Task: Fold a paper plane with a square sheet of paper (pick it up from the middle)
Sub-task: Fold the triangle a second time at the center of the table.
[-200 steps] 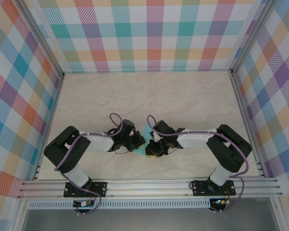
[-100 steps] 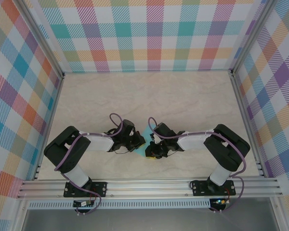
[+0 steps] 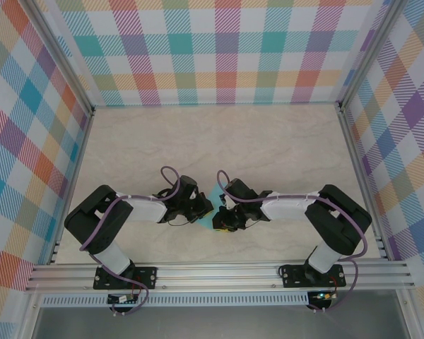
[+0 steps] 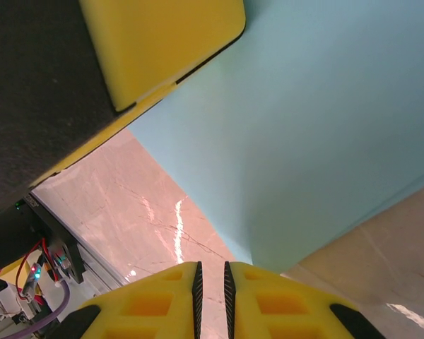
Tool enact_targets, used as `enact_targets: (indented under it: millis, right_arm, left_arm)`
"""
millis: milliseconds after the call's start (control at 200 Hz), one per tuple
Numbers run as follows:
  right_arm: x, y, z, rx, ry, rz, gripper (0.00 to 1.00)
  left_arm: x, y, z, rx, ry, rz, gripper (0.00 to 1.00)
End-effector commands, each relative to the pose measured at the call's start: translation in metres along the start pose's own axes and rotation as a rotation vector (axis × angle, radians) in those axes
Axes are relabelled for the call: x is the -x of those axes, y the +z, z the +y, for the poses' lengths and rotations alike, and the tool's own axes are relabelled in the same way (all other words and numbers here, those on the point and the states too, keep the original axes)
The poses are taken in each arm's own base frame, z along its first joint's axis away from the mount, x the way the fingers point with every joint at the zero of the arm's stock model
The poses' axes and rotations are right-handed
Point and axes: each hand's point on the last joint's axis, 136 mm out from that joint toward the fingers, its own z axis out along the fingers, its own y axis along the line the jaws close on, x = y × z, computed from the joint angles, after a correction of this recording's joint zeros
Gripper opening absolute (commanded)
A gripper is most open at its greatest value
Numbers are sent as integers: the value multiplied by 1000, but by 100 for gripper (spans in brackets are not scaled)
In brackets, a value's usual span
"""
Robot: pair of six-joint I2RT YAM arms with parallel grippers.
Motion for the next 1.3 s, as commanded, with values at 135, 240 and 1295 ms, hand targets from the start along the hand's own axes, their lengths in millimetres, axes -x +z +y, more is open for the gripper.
enact_targets:
  millis: [135, 240, 1295]
  right_arm:
    - [-22, 19, -31, -27, 70, 69, 18]
    - [-30, 15, -39, -53, 77, 78, 18]
    - [-13, 26, -47, -88, 92, 22, 14]
  left_arm:
    - [-9, -1, 42, 134, -35, 17, 6]
    - [-9, -2, 41, 132, -34, 18, 7]
    - [-2, -20, -9, -7, 26, -7, 14]
